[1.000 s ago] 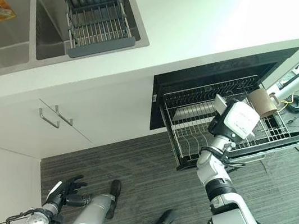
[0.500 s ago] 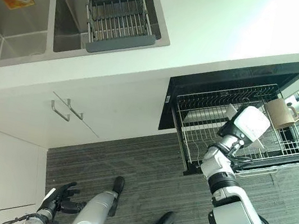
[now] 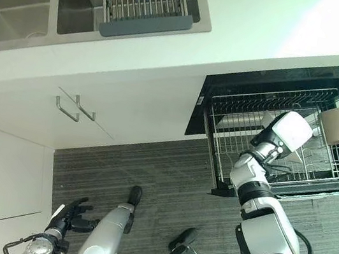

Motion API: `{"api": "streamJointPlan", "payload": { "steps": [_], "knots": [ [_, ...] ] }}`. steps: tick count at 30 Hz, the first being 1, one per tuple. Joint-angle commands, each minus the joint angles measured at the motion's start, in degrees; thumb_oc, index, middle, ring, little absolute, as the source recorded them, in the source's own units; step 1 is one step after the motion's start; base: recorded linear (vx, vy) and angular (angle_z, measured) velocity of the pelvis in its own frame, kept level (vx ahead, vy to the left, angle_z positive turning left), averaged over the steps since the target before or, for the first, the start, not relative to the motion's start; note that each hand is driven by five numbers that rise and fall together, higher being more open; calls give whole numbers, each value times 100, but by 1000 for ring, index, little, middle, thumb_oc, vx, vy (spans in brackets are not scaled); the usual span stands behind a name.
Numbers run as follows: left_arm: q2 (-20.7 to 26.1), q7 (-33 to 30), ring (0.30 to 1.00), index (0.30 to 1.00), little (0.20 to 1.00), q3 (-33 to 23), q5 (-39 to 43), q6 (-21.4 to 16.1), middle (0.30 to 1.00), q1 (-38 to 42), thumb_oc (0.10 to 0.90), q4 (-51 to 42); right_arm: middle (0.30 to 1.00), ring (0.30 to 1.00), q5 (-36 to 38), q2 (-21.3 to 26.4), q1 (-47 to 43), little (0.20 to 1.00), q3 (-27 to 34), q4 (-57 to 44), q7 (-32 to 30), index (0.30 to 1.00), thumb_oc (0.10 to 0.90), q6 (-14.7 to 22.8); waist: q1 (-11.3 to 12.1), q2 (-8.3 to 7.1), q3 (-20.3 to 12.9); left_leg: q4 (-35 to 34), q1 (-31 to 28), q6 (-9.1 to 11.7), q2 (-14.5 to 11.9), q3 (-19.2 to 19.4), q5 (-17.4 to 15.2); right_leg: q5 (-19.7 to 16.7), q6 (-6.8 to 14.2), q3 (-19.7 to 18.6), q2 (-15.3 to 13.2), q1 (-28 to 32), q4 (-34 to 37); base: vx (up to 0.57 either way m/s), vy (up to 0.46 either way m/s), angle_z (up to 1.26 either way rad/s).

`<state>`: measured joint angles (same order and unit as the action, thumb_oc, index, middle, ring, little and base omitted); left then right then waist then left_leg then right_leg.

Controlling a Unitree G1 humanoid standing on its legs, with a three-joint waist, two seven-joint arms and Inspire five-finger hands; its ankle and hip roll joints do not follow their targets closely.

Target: Place the dishes in the dishwasher.

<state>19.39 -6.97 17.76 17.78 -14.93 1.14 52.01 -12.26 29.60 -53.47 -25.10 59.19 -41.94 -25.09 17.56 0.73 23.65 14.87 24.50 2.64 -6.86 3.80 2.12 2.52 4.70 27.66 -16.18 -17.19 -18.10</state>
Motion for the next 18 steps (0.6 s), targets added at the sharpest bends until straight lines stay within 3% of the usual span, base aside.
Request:
{"api": "streamJointPlan", "payload": {
  "steps": [1,4,5,6,7,18],
  "knots": [
    [323,-155,900,900,900,145,182,-88,900,-200,800,-248,300,300,-127,569,-729,300,-327,21,-247,300,400,191,101,17,-263,232,-200,206,-204,-189,-943,186,360,-385,-144,-8,91,0,0,0],
    [348,-178,900,900,900,153,205,-50,900,-166,800,-315,300,300,-8,547,-803,300,-349,71,-39,300,400,268,114,-2,-237,232,-159,208,-209,-200,-939,184,352,-376,-138,-47,91,0,0,0],
    [349,-185,900,900,900,163,210,-61,900,-151,800,-321,359,359,54,516,-822,359,-361,118,49,359,439,318,120,-3,-219,232,-145,209,-203,-205,-930,182,350,-378,-138,-59,91,0,0,0],
    [349,-193,900,900,900,158,207,-39,900,-150,800,-351,561,561,50,509,-821,561,-366,115,84,561,574,355,123,-4,-213,232,-140,210,-202,-206,-926,181,349,-375,-138,-59,91,0,0,0],
    [356,-205,900,900,900,156,218,-12,900,-154,800,-390,900,900,49,509,-822,900,-374,102,157,900,800,394,123,-7,-208,232,-138,212,-202,-205,-922,182,348,-371,-136,-56,91,0,0,0],
    [383,-187,900,900,900,143,212,-4,900,-159,800,-409,900,900,292,478,-877,900,-374,8,398,900,800,602,97,-16,-205,232,-179,216,-219,-175,-935,183,358,-374,-148,-29,91,0,0,0]
  ]
}}
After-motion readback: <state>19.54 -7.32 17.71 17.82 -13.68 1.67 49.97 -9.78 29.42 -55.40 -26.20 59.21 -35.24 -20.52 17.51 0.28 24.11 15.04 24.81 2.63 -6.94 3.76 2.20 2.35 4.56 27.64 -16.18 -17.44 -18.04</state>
